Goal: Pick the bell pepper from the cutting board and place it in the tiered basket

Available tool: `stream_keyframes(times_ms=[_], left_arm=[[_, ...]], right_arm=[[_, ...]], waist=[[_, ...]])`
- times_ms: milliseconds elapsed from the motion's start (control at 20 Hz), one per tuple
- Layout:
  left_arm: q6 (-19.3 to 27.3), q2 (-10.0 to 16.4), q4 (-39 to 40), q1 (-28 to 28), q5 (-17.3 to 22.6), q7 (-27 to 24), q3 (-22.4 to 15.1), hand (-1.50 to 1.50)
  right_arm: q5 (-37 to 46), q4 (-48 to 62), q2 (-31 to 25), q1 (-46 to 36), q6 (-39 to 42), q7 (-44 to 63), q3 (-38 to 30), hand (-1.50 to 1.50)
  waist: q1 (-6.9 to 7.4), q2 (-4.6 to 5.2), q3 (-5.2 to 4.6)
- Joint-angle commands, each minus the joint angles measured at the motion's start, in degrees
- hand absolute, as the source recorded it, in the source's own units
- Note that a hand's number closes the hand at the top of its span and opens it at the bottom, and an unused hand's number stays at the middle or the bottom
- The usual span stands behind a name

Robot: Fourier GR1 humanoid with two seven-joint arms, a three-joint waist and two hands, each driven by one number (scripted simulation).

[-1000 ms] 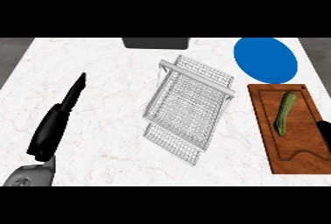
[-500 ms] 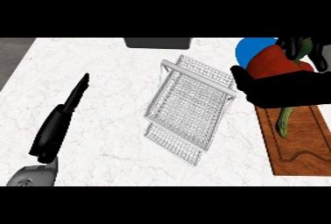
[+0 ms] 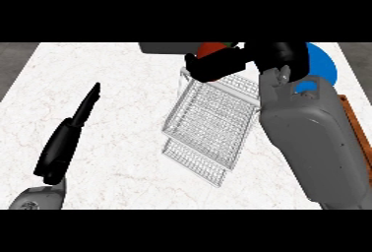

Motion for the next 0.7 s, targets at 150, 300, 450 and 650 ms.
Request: stream_keyframes(times_ms=[150,300,450,650], left_arm=[[0.18,-0.70,-2.13,0.50,-0.59,2.31,-0.37,0.00],[-1.90,0.87,-1.76,0.44,1.57,1.04,1.21,0.00],[0.25,-1.57,-1.14,0.84,-0.90,0.64,-1.32,0.00],[-1.92,1.65,-2.36,0.88,1.15,2.29,2.15,0.00]], right_arm=[[-0.54,13.93,8.58,0.35,-13.92,-12.17,-1.36,-1.50],[-4.77,15.81,8.70,-0.06,-21.13,-17.44,-4.26,-1.50],[-4.46,16.92,8.77,-1.21,-29.12,-21.51,-4.79,-1.50],[2.92,16.67,5.99,-3.61,-34.76,-18.49,-10.88,-1.50]], waist=[[-0.48,-0.10,0.08],[0.16,0.09,0.09],[-0.03,-0.03,0.09],[-1.08,-0.43,0.08]])
